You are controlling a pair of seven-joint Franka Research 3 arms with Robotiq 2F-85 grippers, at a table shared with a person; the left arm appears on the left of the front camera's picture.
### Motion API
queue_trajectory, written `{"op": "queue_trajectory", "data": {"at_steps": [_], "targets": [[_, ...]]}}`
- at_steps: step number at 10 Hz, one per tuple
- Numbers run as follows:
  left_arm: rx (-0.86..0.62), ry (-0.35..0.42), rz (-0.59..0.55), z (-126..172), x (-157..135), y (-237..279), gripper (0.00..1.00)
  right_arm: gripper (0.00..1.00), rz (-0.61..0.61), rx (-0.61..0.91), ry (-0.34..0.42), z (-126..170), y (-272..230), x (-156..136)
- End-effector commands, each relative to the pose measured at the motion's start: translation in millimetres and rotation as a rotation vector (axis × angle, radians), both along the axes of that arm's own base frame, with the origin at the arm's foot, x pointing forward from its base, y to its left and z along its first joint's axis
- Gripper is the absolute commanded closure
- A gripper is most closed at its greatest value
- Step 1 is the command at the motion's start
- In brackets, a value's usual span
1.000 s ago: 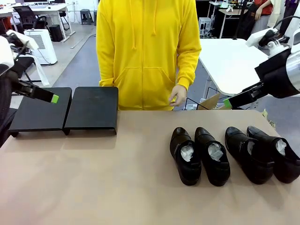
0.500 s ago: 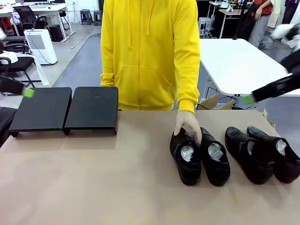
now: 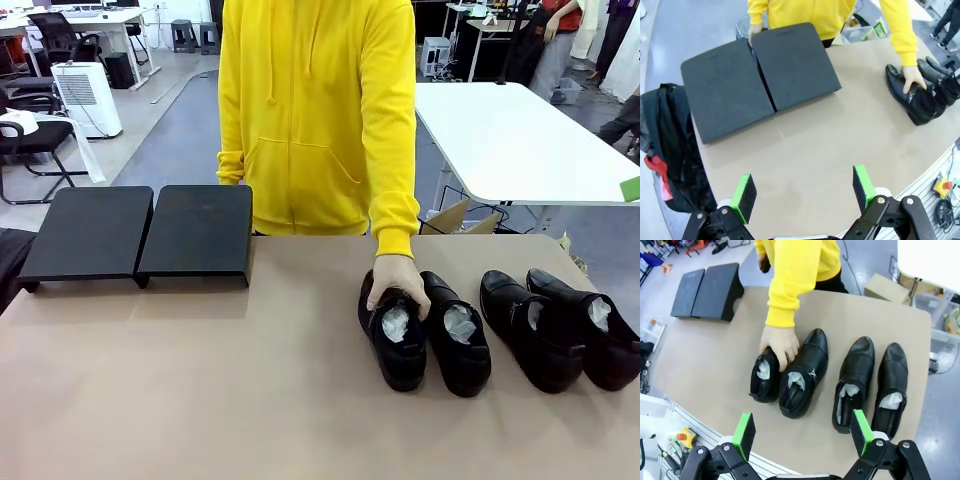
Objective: Organize the shoes by placing them on the stand.
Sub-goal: Pick up one Shoe and place it in the middle of the table.
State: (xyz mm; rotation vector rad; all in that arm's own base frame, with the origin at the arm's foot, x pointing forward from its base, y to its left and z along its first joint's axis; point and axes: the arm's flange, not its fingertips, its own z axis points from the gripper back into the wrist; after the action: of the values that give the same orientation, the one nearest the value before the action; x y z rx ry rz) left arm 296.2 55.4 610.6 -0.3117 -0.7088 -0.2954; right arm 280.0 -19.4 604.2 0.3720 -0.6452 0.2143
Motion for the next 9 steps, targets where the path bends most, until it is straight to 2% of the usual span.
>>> {"op": "queue_trajectory", "data": {"at_steps": [1, 9], "targets": [[0.008, -0.010, 0.005, 0.7, -2.4, 3.8, 0.00, 0.00, 0.023, -0.014, -0.006, 0.4, 4.7, 0.4], [0.008, -0.010, 0.005, 0.7, -2.4, 3.8, 0.00, 0.00, 0.002, -0.020, -0.001, 0.8, 6.8, -1.1]]}}
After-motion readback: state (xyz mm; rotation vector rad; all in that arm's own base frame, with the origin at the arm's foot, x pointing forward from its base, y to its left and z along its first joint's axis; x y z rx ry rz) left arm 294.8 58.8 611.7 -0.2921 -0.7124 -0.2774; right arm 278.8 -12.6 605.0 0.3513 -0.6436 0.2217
